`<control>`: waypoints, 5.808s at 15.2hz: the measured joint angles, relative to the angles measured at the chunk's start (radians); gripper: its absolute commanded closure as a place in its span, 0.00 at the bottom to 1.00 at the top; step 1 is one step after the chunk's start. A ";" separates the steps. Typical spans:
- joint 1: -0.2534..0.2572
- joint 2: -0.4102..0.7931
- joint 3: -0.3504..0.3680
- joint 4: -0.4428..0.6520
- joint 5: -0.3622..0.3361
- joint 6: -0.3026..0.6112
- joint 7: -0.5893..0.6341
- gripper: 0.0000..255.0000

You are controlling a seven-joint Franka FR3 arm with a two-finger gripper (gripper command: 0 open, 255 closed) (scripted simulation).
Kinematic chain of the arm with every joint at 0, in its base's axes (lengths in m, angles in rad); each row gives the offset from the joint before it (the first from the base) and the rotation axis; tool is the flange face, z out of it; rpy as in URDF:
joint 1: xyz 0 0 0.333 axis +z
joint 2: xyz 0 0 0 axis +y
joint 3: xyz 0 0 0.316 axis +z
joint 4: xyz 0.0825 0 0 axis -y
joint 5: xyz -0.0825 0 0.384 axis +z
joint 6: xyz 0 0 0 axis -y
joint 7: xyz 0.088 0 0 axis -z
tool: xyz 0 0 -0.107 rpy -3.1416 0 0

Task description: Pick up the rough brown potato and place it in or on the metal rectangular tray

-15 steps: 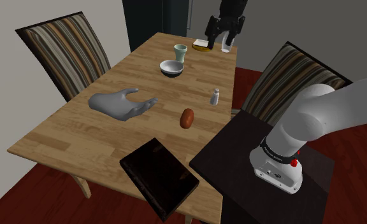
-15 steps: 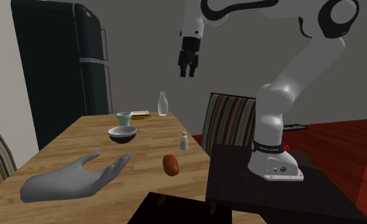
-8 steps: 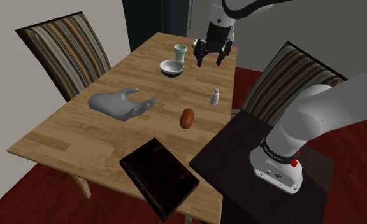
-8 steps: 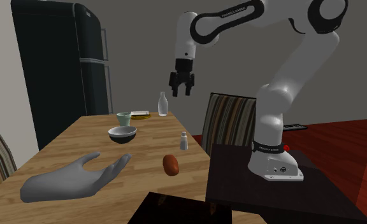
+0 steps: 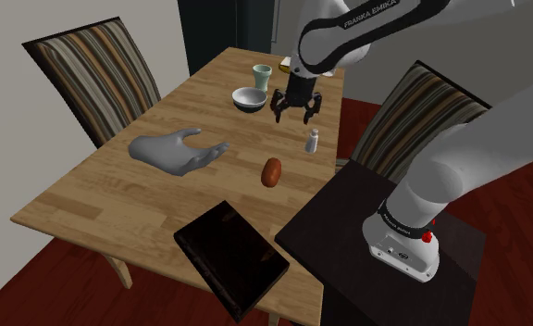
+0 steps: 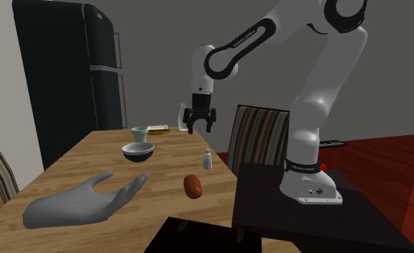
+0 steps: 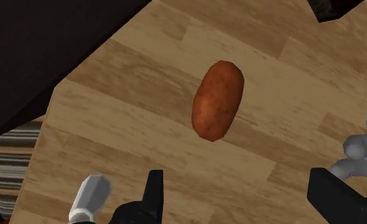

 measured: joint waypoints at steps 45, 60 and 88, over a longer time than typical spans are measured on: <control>-0.012 0.547 0.032 0.033 0.146 0.471 0.244 1.00; -0.015 0.337 0.025 0.046 0.108 0.249 0.299 1.00; 0.287 0.296 0.483 0.074 0.123 0.290 1.045 1.00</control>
